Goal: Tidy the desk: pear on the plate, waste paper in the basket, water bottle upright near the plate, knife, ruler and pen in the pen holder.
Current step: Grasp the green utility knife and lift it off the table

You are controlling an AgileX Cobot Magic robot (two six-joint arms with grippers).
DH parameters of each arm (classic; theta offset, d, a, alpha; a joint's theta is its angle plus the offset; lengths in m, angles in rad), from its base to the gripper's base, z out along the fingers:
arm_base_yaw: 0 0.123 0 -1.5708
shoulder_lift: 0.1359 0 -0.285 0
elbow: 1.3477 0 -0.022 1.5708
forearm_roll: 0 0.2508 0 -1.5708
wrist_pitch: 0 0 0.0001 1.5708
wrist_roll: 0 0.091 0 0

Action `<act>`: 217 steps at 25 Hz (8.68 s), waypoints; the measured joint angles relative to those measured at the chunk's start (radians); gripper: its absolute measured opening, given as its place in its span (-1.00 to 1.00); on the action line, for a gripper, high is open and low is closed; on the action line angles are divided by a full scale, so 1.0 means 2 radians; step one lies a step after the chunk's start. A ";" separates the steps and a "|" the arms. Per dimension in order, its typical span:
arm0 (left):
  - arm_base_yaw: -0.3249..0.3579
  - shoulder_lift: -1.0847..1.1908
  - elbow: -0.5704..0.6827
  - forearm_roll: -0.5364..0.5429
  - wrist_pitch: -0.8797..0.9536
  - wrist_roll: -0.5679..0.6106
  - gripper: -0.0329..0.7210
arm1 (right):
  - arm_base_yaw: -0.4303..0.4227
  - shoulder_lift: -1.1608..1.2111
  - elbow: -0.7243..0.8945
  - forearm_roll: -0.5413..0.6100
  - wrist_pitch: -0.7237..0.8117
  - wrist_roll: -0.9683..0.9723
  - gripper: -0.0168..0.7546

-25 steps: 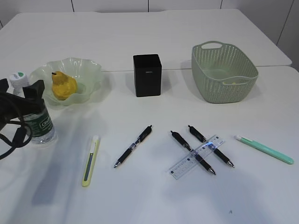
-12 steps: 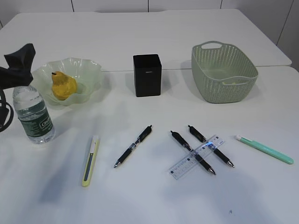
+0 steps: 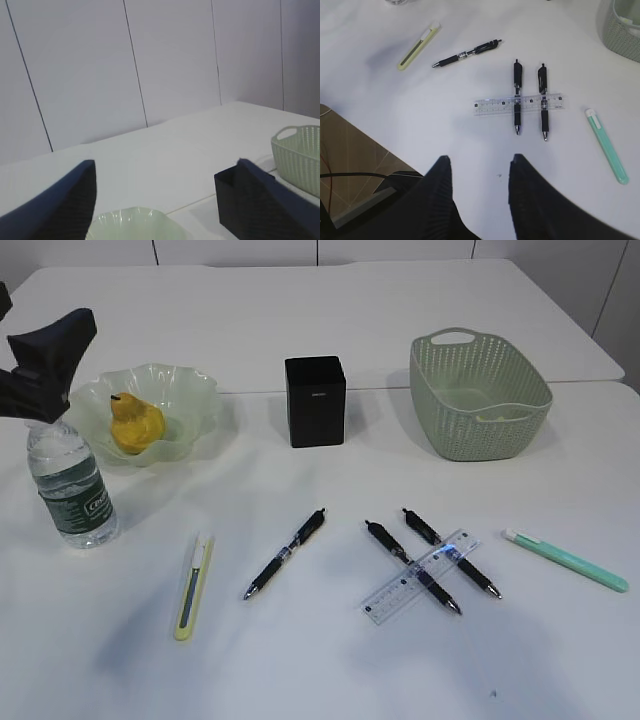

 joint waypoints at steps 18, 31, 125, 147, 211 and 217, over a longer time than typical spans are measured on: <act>0.000 -0.095 -0.155 -0.009 0.483 -0.006 0.64 | 0.000 0.000 0.000 0.004 0.000 -0.003 -0.14; 0.000 -0.112 -0.234 -0.107 0.787 -0.007 0.63 | 0.000 0.000 0.000 0.000 0.000 -0.003 -0.14; 0.000 -0.104 -0.248 -0.266 0.952 0.014 0.30 | -0.067 0.389 -0.010 -0.174 -0.129 -0.196 -0.14; 0.000 -0.101 -0.248 -0.266 0.952 0.019 0.30 | -0.079 0.446 -0.074 -0.143 -0.114 -0.224 0.33; 0.000 -0.096 -0.248 -0.266 0.950 0.020 0.30 | -0.107 0.502 -0.061 -0.146 -0.147 -0.238 0.36; 0.000 -0.092 -0.248 -0.266 0.950 0.020 0.30 | -0.097 0.524 -0.061 -0.152 -0.154 -0.228 0.36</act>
